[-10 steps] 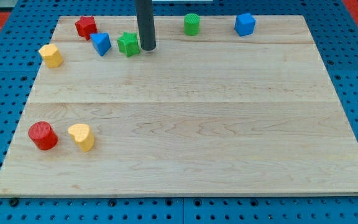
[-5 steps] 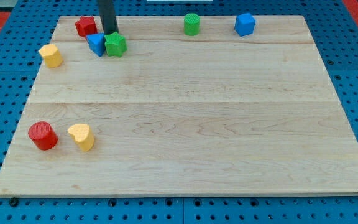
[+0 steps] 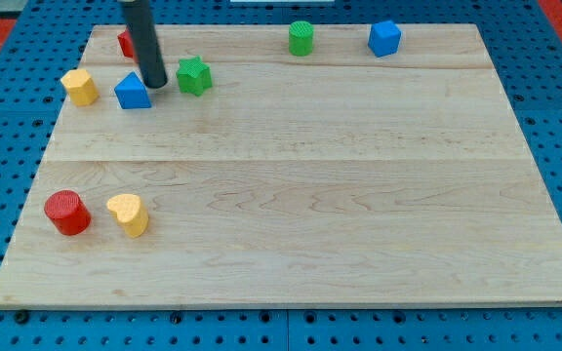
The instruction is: Move the blue triangle and the green star diagonal to each other
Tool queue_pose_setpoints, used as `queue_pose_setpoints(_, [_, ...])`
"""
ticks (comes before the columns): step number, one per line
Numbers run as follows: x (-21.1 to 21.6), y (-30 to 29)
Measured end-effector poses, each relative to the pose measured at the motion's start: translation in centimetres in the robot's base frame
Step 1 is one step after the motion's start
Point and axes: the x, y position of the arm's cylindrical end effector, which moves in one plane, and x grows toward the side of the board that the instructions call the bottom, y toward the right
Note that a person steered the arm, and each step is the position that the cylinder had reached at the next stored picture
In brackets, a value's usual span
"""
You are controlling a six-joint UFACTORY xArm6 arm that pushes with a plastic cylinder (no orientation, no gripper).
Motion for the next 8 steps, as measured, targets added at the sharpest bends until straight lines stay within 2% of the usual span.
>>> queue_pose_setpoints(2, [5.1, -2.4])
queue_pose_setpoints(3, [5.5, -0.4])
queue_pose_setpoints(4, [0.9, 0.5])
queue_pose_setpoints(5, [0.1, -3.7])
queue_pose_setpoints(8, [4.7, -4.3])
